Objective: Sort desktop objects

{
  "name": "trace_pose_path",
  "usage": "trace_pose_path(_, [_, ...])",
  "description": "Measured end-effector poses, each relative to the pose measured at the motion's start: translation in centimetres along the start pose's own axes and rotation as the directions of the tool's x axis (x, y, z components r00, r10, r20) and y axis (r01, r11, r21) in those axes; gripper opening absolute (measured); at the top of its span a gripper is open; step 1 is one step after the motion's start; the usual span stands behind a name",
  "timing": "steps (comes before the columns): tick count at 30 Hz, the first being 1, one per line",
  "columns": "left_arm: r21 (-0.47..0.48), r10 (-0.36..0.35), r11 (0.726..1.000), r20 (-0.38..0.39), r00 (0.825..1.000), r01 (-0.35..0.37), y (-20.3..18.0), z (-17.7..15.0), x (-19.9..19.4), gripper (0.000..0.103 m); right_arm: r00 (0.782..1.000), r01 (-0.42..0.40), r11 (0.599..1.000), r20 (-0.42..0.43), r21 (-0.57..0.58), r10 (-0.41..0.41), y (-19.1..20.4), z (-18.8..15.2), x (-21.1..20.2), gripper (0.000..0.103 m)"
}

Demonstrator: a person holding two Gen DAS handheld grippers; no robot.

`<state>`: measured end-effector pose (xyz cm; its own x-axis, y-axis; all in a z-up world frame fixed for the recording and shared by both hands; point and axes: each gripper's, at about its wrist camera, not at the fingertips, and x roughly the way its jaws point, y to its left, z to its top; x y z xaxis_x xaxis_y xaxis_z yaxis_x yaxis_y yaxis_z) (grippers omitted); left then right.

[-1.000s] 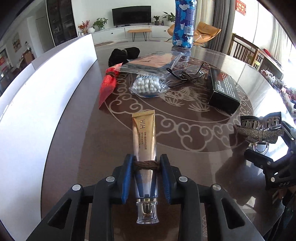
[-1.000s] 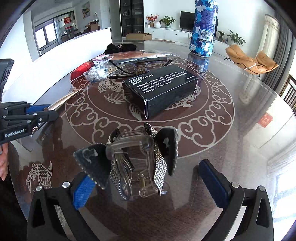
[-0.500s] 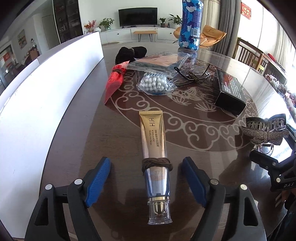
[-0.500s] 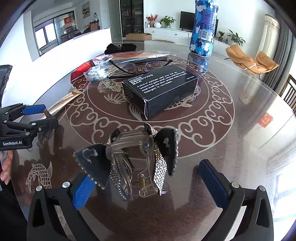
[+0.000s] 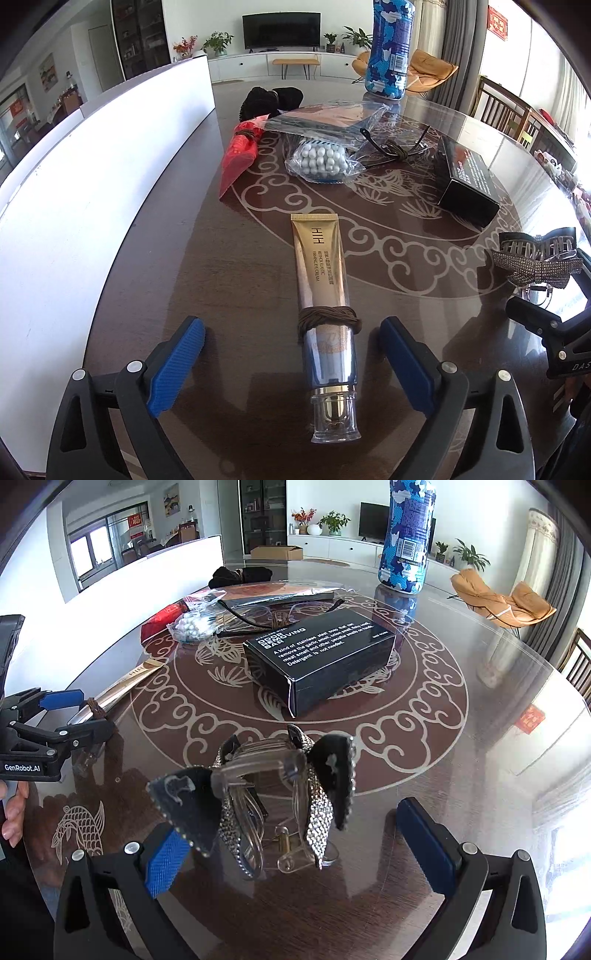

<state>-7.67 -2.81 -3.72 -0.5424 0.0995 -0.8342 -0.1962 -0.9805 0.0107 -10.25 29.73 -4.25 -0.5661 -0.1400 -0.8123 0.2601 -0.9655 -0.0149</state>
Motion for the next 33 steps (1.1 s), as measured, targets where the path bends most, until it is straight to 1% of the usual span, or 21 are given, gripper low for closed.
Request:
trace_pose_path(3, [0.001,0.000,1.000,-0.014,1.000,0.000,0.06,-0.10,0.09,0.103,1.000,0.000,1.000,0.000,0.000,0.000,-0.01,0.00,0.00,0.103])
trace_pose_path(33, [-0.004,0.002,1.000,-0.015,1.000,-0.002,0.06,-0.21,-0.08,0.103,1.000,0.000,1.000,0.000,0.002,0.000,-0.01,-0.04,-0.06,0.103])
